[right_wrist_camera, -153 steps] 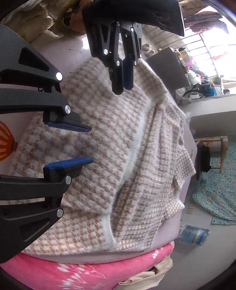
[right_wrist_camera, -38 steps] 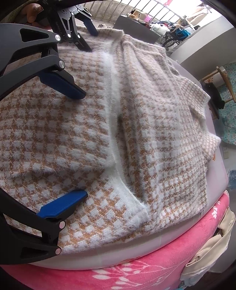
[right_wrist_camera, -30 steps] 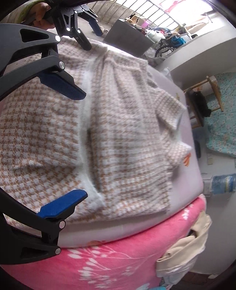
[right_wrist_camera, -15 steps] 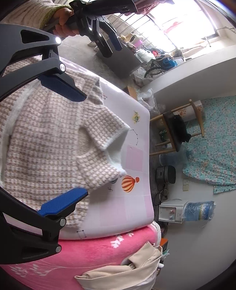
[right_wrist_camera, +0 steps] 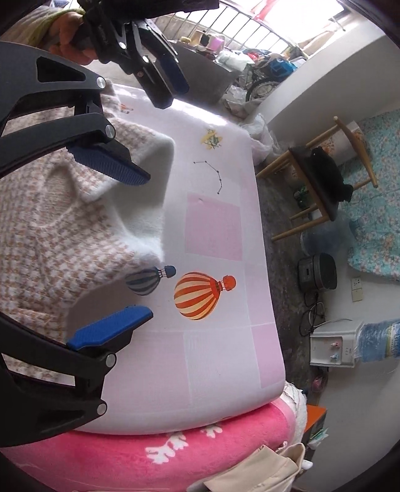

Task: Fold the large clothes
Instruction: 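Grasp the coat collar with the left gripper while the right gripper grasps it, then fold the collar down over the coat body with both grippers and release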

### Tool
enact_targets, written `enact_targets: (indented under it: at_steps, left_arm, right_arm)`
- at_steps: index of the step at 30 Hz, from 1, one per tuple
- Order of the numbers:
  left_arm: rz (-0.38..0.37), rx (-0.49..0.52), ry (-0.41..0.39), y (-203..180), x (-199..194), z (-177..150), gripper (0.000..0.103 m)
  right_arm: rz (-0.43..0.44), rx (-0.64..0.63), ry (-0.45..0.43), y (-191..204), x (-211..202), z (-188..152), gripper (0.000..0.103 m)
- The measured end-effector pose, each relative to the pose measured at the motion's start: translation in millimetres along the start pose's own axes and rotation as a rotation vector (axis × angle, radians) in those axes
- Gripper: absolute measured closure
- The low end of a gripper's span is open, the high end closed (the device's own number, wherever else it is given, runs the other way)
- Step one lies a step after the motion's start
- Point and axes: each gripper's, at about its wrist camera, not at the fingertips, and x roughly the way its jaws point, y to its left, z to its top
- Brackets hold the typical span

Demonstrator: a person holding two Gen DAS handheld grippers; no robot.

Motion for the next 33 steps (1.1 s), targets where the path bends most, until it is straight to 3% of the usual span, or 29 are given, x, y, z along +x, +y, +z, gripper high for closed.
enact_targets:
  at_steps: [7, 8, 12, 13, 15, 23, 29, 33]
  left_arm:
    - [0.01, -0.016, 0.114, -3, 55, 10, 0.048]
    - [0.02, -0.014, 0.127, -4, 60, 10, 0.05]
    - [0.069, 0.002, 0.186, -5, 77, 1, 0.075]
    - [0.074, 0.0, 0.186, -4, 77, -1, 0.084]
    - [0.061, -0.009, 0.167, -2, 70, -2, 0.09]
    - [0.008, 0.108, 0.036, -20, -17, -29, 0.096]
    - [-0.047, 0.16, -0.048, -27, -78, -105, 0.098]
    - [-0.04, 0.192, -0.064, -31, -79, -156, 0.098]
  right_arm:
    - [0.043, 0.061, 0.118, -13, 59, 19, 0.04]
    - [0.046, 0.068, 0.128, -16, 64, 20, 0.047]
    - [0.063, 0.085, 0.155, -22, 77, 17, 0.074]
    - [0.064, 0.08, 0.161, -23, 78, 14, 0.079]
    - [0.092, 0.079, 0.158, -24, 73, 10, 0.092]
    - [0.085, -0.122, 0.045, 6, -11, -22, 0.094]
    - [0.075, -0.31, -0.051, 28, -64, -105, 0.094]
    - [0.054, -0.392, -0.041, 27, -65, -167, 0.091]
